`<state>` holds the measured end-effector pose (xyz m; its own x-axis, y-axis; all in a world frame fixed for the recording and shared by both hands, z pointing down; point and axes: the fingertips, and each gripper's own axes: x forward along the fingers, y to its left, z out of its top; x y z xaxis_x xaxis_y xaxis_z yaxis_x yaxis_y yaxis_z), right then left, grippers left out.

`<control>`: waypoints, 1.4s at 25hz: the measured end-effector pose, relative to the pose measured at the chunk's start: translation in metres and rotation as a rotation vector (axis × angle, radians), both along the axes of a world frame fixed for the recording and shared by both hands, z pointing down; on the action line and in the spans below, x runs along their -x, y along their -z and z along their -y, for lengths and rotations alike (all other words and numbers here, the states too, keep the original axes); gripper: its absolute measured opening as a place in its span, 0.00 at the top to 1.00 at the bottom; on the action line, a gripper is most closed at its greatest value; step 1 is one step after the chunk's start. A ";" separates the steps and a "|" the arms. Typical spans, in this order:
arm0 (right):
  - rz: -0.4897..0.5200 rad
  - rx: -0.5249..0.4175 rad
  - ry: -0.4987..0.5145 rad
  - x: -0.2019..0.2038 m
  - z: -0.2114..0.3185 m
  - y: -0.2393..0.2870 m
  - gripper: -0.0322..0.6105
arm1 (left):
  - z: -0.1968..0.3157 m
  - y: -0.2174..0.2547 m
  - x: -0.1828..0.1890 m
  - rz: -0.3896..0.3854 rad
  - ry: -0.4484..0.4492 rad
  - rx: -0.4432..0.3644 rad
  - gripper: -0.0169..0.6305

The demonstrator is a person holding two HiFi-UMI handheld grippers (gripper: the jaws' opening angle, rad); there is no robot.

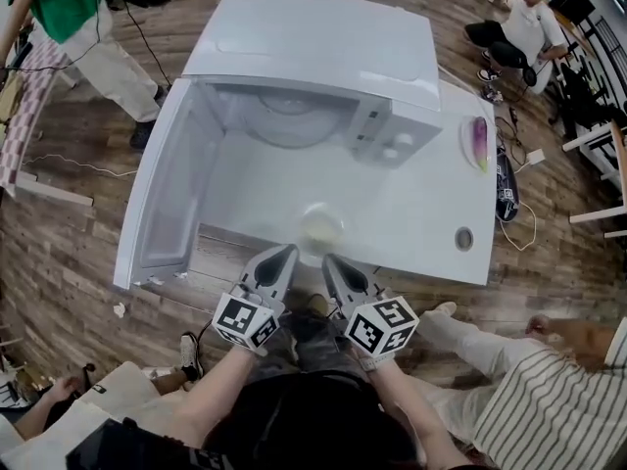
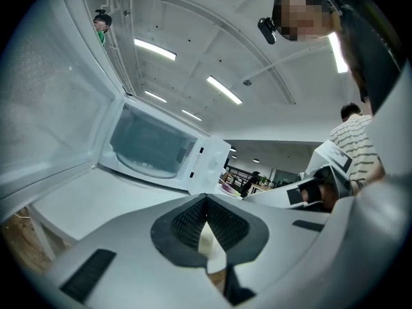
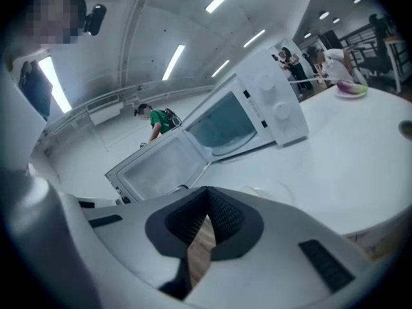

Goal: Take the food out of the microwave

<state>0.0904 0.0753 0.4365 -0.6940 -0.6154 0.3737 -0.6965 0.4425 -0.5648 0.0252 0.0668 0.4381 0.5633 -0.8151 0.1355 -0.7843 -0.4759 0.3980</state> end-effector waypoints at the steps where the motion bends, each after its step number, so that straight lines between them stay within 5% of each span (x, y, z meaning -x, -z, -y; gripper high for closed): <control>1: -0.004 -0.028 0.017 0.000 -0.002 0.003 0.92 | -0.001 0.002 0.000 -0.003 -0.002 -0.003 0.96; 12: -0.060 -0.242 0.126 0.004 -0.017 0.042 0.92 | -0.017 0.028 -0.009 -0.031 -0.045 -0.037 0.96; 35: -0.069 -0.363 0.228 0.014 -0.020 0.087 0.92 | -0.009 0.078 -0.014 -0.007 -0.085 -0.141 0.96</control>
<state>0.0764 0.0952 0.3500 -0.8083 -0.5495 0.2112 -0.5887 0.7506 -0.3000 0.0396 0.0756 0.3603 0.6313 -0.7753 0.0188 -0.7364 -0.5917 0.3281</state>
